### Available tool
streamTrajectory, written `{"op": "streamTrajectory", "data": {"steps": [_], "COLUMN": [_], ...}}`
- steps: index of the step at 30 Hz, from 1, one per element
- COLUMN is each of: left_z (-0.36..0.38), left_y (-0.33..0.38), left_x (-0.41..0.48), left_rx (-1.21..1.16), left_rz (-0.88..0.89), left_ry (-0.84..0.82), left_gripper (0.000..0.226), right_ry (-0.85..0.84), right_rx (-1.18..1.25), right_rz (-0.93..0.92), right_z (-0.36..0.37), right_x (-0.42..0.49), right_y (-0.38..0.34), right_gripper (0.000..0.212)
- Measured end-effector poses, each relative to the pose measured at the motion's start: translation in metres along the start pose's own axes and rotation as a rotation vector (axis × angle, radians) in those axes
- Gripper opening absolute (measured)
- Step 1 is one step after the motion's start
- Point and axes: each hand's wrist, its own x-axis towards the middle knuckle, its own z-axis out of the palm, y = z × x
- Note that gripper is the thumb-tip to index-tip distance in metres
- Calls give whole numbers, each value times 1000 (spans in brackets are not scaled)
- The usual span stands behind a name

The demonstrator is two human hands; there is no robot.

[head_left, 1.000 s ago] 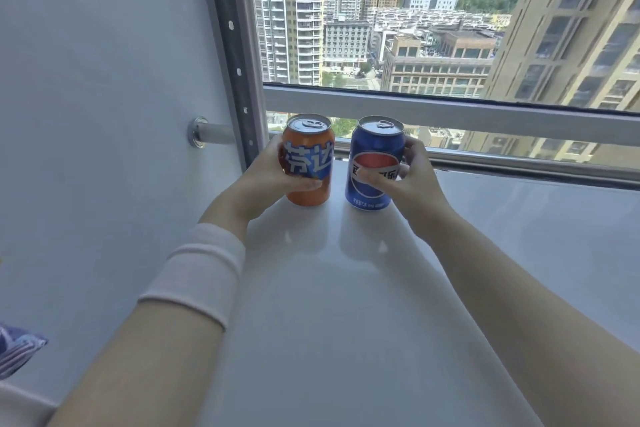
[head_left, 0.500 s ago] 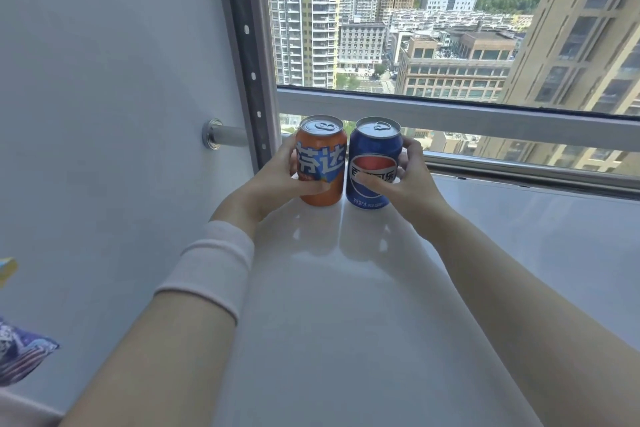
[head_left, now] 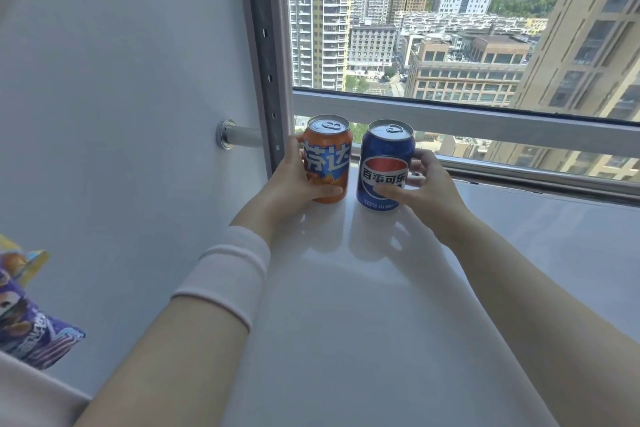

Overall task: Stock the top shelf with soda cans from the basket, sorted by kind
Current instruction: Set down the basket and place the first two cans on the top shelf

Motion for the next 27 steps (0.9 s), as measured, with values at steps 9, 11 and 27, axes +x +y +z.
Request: {"op": "streamTrajectory", "data": {"steps": [9,11,27], "left_z": [1,3,5], "left_y": [1,1,2], "left_x": [3,2,9], "left_rx": [0,-16,-24], "left_rz": [-19,-10,-14], "left_ry": [-7,3,-34], "left_gripper": [84,84,81], "right_ry": [-20,-21,-8], "right_rx": [31,30,17], "right_rz": [6,6,-4], "right_z": [4,4,2], "right_x": [3,4,7], "right_y": [-3,-2,-2], "right_gripper": [63,64,64]}}
